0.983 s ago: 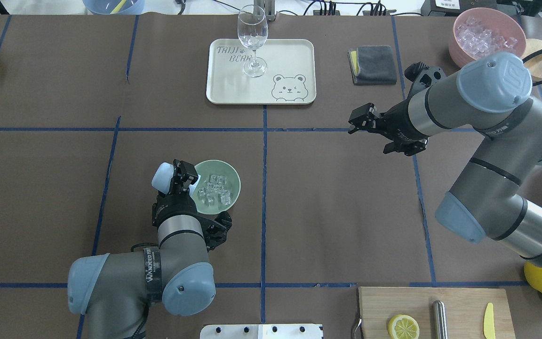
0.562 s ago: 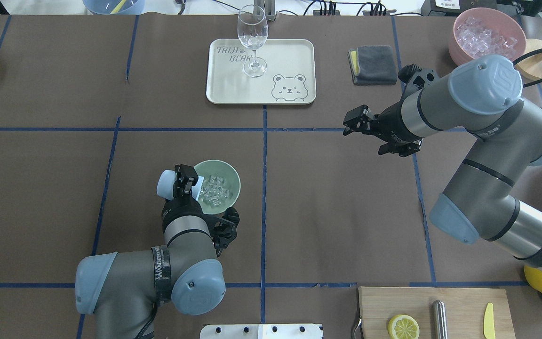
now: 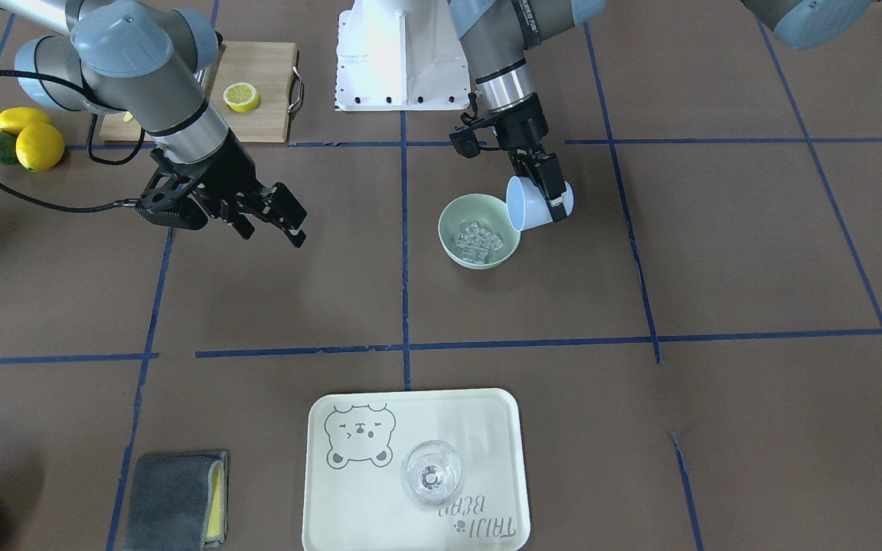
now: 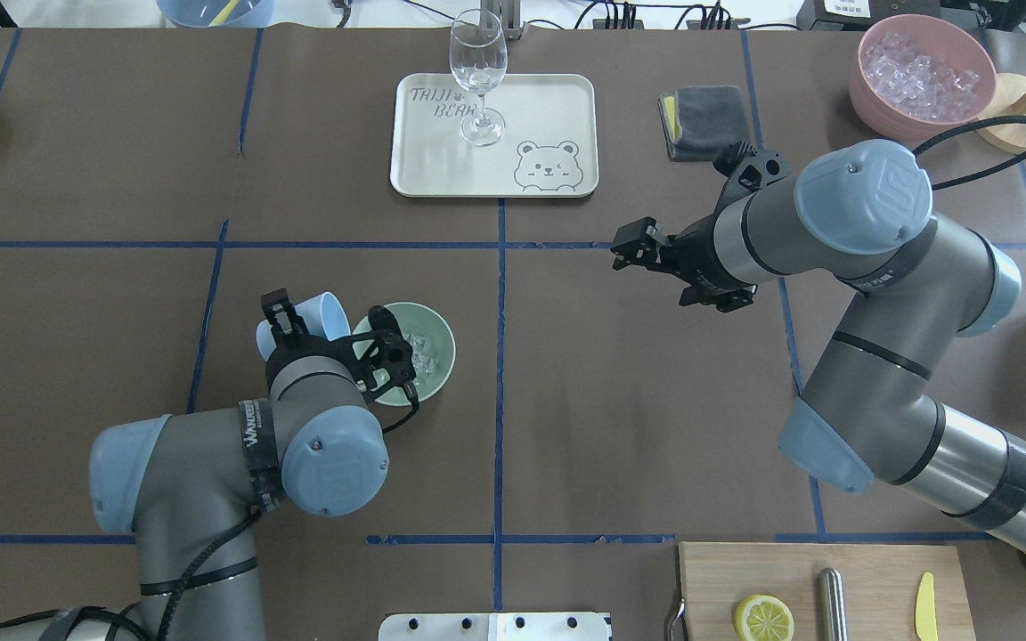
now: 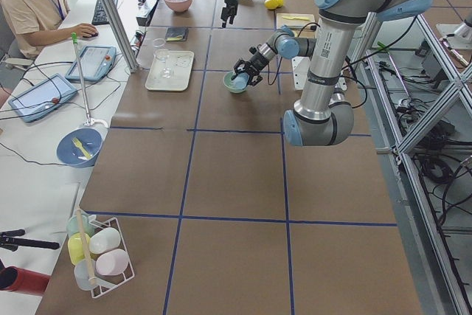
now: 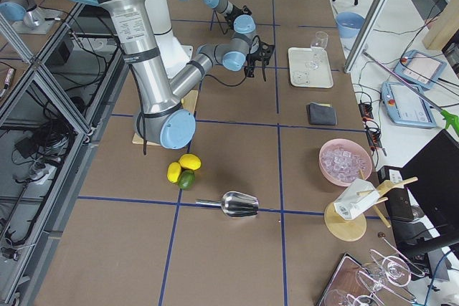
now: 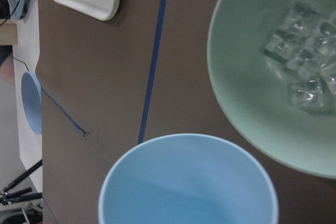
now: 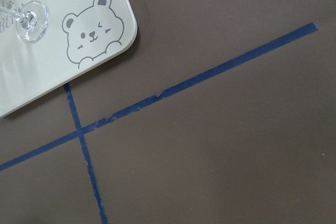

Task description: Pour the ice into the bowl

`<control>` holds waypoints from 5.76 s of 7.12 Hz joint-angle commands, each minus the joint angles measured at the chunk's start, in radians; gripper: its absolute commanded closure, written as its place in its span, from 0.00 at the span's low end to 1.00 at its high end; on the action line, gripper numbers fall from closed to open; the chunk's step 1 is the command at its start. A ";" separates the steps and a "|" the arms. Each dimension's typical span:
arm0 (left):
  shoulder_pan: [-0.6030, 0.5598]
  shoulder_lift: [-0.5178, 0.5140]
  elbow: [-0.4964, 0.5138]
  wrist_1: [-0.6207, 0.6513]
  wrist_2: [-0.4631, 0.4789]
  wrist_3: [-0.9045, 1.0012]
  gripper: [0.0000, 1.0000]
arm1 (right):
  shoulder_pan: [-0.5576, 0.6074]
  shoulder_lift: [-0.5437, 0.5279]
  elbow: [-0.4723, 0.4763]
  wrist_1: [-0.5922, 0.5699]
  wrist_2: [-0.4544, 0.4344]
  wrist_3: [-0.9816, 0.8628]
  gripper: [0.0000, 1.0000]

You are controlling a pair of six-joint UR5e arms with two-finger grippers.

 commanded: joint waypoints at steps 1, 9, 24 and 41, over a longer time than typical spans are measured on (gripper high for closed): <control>-0.027 0.069 -0.033 -0.094 -0.056 -0.299 1.00 | -0.007 0.005 0.007 0.000 -0.005 0.003 0.00; -0.029 0.590 0.083 -1.060 0.225 -0.885 1.00 | -0.008 0.014 0.007 -0.001 -0.008 0.002 0.00; 0.094 0.690 0.361 -1.196 0.542 -1.276 0.72 | -0.040 0.017 0.022 0.000 -0.030 0.017 0.00; -0.504 1.069 0.107 -1.715 -0.747 -0.050 0.00 | -0.200 0.146 0.005 -0.011 -0.180 0.135 0.00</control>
